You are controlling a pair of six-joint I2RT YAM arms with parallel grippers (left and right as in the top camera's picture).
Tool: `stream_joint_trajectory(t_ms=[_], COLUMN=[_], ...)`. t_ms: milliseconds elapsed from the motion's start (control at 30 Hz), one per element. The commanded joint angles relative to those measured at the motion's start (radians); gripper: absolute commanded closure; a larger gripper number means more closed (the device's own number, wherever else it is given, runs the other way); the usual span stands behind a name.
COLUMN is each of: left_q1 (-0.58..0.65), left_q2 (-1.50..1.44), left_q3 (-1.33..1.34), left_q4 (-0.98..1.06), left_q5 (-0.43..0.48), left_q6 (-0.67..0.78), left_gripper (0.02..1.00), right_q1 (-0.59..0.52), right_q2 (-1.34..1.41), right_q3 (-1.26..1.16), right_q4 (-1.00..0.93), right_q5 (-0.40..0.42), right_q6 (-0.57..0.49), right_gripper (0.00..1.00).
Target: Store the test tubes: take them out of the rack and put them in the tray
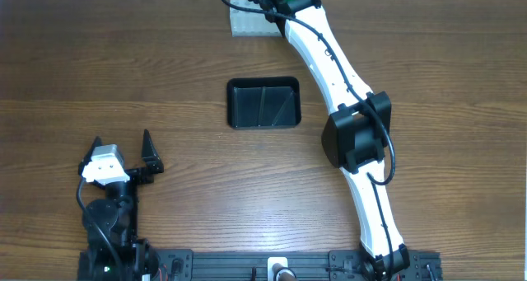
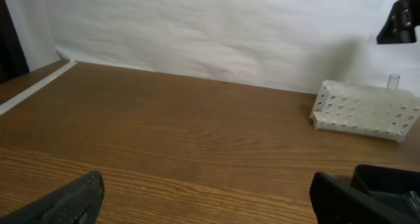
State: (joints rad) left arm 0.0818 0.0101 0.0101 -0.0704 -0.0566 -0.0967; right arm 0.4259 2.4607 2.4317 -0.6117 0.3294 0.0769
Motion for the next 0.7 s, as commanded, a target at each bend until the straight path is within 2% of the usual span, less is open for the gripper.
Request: stream_joint_trajectory(t_ms=[33,400,533,700], left_q1=[0.007,0.007,0.007,0.007], left_q2=[-0.007,-0.007,-0.007,-0.007], left_q3=[-0.004,-0.004,-0.004,-0.004], left_q4=[0.002,0.002,0.002,0.002], left_q5=[0.003,0.003,0.003,0.003], left_q6=[0.011,0.011,0.011,0.011], left_gripper=[0.020,0.020,0.023,0.020], right_q1=[-0.006,-0.006,-0.008,-0.015], right_q2=[0.039,0.114,0.127,0.137], right_q3=[-0.051,-0.057,-0.057,-0.057], right_q4=[0.037,0.100,0.103,0.108], right_q5=[0.008,0.013,0.056,0.058], right_q6=[0.016,0.024,0.093,0.129], right_gripper=[0.095,0.093,0.106,0.123])
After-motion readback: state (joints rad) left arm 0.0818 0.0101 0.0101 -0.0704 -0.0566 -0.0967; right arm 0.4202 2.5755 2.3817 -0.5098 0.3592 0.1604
